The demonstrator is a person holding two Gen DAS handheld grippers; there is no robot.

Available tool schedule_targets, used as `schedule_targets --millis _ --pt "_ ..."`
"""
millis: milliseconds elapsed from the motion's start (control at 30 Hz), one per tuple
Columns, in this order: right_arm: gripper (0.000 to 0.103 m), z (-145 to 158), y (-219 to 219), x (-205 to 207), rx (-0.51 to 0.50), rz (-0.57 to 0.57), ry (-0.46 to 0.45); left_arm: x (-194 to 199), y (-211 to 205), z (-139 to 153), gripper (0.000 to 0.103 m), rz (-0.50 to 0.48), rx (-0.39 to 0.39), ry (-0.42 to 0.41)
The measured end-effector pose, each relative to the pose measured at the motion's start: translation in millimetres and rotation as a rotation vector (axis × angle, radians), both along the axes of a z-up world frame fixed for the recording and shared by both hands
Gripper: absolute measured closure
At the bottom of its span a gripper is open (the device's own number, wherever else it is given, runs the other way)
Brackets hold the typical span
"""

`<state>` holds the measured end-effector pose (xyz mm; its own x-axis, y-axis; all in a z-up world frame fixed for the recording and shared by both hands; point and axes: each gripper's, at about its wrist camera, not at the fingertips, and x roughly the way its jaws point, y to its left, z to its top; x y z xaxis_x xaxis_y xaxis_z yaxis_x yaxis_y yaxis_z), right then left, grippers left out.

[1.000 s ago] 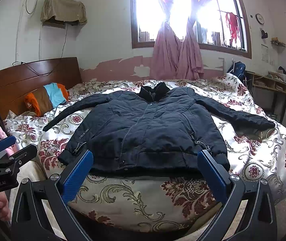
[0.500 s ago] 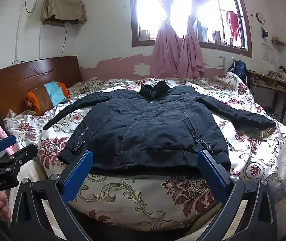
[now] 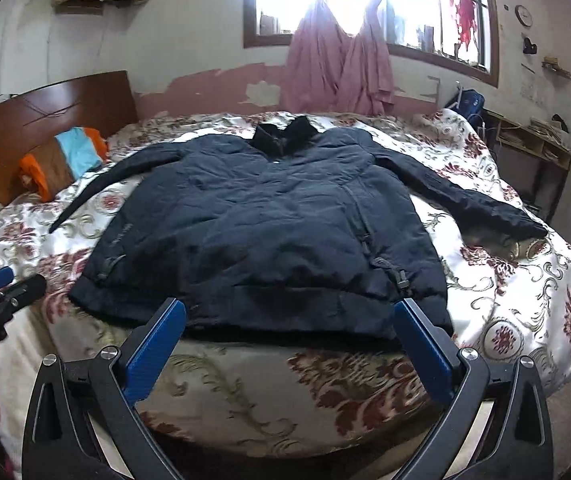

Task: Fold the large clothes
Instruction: 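Move both tools toward the jacket sleeves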

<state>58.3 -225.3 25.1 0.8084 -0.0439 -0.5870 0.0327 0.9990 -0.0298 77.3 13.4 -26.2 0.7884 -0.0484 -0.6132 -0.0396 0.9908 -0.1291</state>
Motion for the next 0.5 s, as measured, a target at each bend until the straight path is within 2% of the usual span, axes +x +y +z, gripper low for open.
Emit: schedule_targets --millis 67,200,400,500 --pt "0.001 -2.0 -11.1 11.9 0.002 -0.024 0.008 16.3 -4.3 -1.9 0.0 -0.009 -0.007 0.032" --pt "0.001 -5.8 -34.8 34.8 0.003 -0.071 0.02 53.6 -18.8 -5.0 0.0 -0.012 0.033 0.113" --pt "0.001 -9.7 -75.5 74.0 0.038 -0.142 0.023 102.7 -42.6 -8.7 0.0 -0.021 0.057 0.195" --pt "0.001 -9.0 -91.8 95.4 0.038 -0.176 0.026 126.8 -56.5 -5.6 0.0 -0.036 0.065 0.21"
